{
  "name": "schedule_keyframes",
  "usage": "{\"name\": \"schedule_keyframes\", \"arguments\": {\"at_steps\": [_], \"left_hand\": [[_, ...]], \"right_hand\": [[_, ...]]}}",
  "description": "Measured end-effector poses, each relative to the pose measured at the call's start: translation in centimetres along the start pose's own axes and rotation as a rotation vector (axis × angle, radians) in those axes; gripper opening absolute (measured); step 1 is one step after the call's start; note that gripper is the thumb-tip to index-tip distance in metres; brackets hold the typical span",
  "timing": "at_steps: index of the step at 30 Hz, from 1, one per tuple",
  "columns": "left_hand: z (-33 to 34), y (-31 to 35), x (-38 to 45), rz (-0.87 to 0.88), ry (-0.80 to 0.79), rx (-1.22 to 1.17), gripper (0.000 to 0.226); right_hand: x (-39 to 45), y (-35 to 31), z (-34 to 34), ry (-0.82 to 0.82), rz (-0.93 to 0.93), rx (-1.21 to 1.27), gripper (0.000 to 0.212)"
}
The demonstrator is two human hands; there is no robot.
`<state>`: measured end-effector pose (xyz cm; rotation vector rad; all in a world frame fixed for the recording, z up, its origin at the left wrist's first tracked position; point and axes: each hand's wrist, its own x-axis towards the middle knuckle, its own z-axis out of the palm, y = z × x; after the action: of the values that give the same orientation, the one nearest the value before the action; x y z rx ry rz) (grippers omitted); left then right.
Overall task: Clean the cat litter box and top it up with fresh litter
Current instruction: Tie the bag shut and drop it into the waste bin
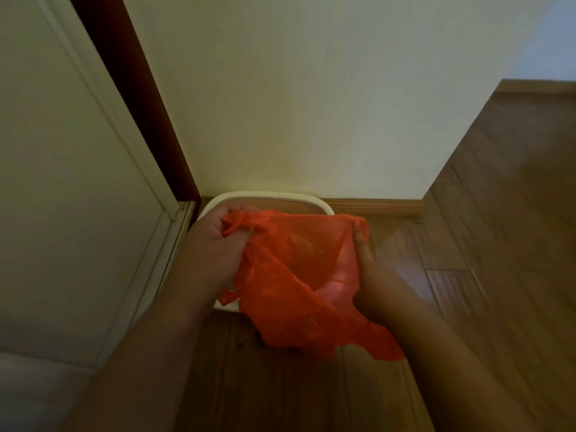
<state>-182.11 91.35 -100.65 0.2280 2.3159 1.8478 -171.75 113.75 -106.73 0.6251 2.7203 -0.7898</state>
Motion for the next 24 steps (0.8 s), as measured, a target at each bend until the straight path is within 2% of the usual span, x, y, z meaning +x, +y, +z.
{"name": "schedule_keyframes", "arguments": {"at_steps": [4,6,8,13,16,18,20,24], "left_hand": [[-0.5,-0.4,0.5,-0.004,0.088,0.005,0.016],[-0.7,-0.5,0.6,-0.024,0.090,0.016,0.014],[-1.0,-0.8,0.8,-0.031,0.052,0.126,0.013],[-0.9,-0.9,0.3,-0.034,-0.123,0.364,0.015],[-0.4,-0.7,0.0,-0.005,-0.174,0.405,0.008],[-0.3,-0.5,-0.2,-0.021,-0.216,0.387,0.009],[-0.1,-0.3,-0.7,-0.024,-0.308,0.408,0.019],[0.3,-0.4,-1.6,-0.086,-0.530,0.509,0.078]], "right_hand": [[-0.1,0.5,-1.2,-0.078,0.039,-0.003,0.104],[0.2,0.7,-1.8,-0.104,0.046,-0.010,0.099],[0.8,0.7,-2.3,-0.081,0.044,0.014,0.088],[0.5,-0.5,-2.8,0.045,-0.016,0.508,0.036],[0.0,-1.3,-3.0,0.085,-0.075,0.803,0.021],[-0.2,-1.7,-3.1,0.089,-0.087,0.931,0.019],[-0.4,-2.2,-3.2,0.090,-0.099,1.024,0.021],[-1.1,-3.2,-3.3,0.082,-0.153,1.110,0.022]]}}
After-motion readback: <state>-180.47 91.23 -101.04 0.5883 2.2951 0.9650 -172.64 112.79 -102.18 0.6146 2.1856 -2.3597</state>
